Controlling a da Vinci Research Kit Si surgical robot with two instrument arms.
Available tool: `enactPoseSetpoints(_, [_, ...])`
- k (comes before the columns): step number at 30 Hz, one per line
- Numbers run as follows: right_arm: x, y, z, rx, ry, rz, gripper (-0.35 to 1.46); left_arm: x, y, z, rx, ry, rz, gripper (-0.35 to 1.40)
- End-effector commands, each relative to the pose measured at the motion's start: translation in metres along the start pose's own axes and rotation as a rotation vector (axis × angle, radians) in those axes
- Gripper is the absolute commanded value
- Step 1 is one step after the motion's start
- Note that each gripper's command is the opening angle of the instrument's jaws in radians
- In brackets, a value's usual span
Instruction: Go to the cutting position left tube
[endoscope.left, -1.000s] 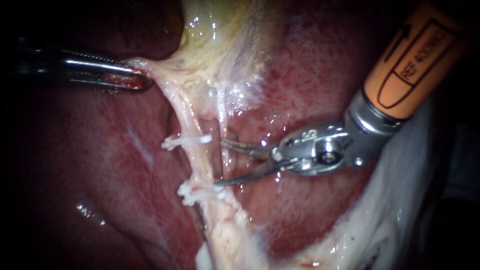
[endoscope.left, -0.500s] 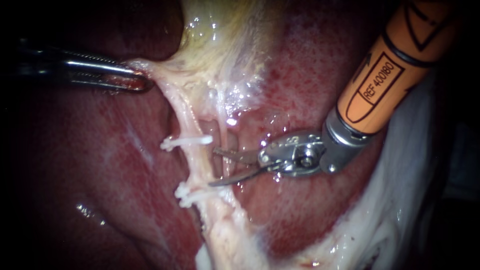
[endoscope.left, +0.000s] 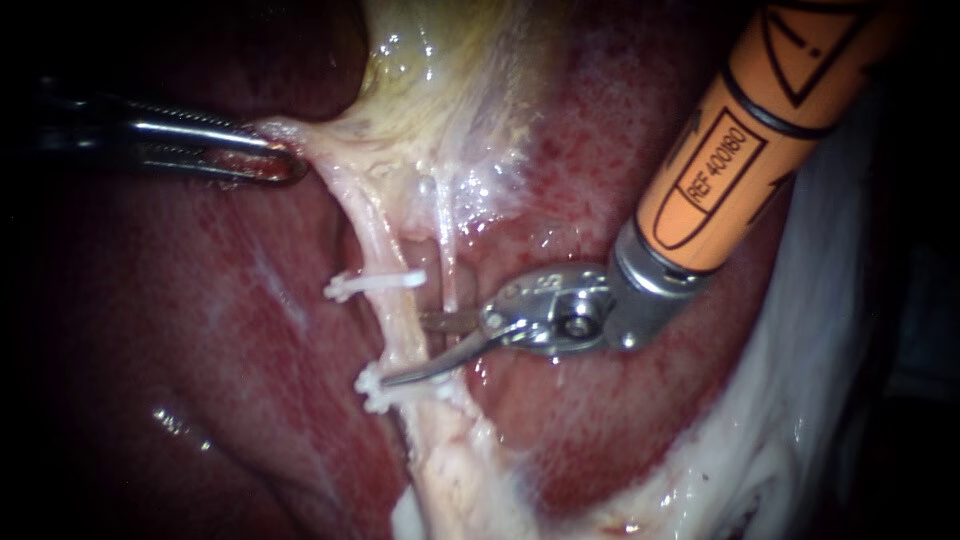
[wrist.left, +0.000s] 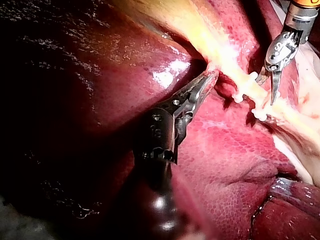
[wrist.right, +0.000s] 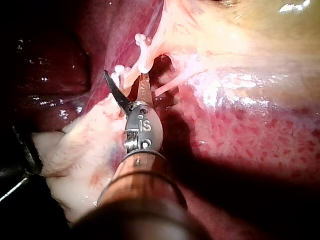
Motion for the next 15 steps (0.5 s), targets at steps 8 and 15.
enactPoseSetpoints(8, [0.0015, 0.0006, 0.0019, 0.003, 0.025, 0.018, 1.43, 0.0001, 0.0002, 0.0000, 0.001, 0.000, -0.001, -0.35])
enactPoseSetpoints(15, [0.0028, 0.0004, 0.0032, 0.012, 0.051, 0.026, 1.43, 0.0001, 0.0002, 0.0000, 0.001, 0.000, -0.001, -0.35])
